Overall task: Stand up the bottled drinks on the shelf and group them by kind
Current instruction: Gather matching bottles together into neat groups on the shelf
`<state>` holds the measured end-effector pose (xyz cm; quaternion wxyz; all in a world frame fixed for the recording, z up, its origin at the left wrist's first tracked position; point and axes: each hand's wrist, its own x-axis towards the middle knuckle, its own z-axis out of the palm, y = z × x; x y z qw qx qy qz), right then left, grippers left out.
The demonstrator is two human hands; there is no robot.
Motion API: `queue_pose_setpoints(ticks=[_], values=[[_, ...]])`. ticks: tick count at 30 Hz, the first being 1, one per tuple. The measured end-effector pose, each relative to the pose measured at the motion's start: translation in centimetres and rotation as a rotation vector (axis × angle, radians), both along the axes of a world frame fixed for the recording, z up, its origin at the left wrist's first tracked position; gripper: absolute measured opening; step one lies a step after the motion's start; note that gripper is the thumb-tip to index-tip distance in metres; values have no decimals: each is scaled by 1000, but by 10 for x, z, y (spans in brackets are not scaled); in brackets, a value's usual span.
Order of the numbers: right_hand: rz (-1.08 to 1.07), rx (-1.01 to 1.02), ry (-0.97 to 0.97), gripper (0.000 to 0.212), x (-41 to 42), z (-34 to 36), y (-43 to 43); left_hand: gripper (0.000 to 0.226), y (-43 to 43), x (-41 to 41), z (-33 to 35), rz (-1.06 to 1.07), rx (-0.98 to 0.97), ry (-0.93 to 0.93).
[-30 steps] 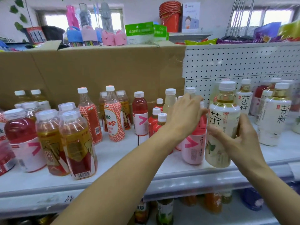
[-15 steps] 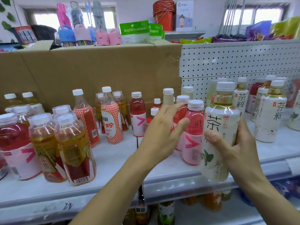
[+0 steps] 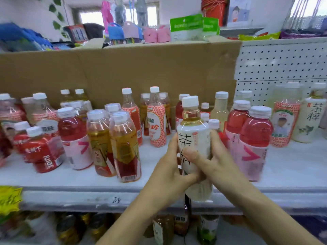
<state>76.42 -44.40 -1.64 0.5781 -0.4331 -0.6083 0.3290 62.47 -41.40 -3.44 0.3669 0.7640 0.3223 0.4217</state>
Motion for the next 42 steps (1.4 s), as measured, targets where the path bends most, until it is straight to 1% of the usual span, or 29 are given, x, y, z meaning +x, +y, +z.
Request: queue_pose_setpoints(ticks=[2,4,6,8,9,11,13,16,18,21,24,26,30,34,36,39,42], values=[[85,-31,-48,51,-12,7,11,77,0,-17,-2,75,-1,-21],[86,-22,-111,46,-17,19,26,80,2,-31,-3,149,2,-15],[-60,37,-177,43,-18,35,52,84,4,-47,-4,223,3,2],[-218,104,-188,27,-15,50,83,87,5,-59,-4,270,0,19],[-275,124,-222,29,-14,56,99,87,5,-64,-4,286,-6,27],[-353,104,-344,48,-12,64,128,88,5,-71,-5,308,-7,34],[-437,44,-428,63,-9,72,153,90,6,-77,-6,322,-3,39],[-507,-96,-437,81,-5,79,183,89,6,-84,-8,338,-5,37],[-470,-187,-409,85,-2,79,197,88,5,-87,-9,347,-7,36],[-434,-225,-398,82,4,78,213,89,5,-90,-8,341,-21,41],[-468,-262,-423,81,12,75,225,93,3,-88,-8,333,-30,32],[-514,-283,-470,72,15,72,227,96,3,-87,-8,333,-29,20],[-483,-195,-485,52,16,70,222,95,4,-85,-9,340,-36,-4],[-404,-45,-609,44,9,66,202,92,4,-83,-12,346,-29,-10],[-370,37,-640,39,4,63,188,93,3,-84,-13,358,-23,-25],[-316,71,-595,33,-2,61,164,92,1,-86,-15,380,-4,-64],[-248,72,-504,31,-9,60,137,92,-3,-89,-16,396,-3,-123]])
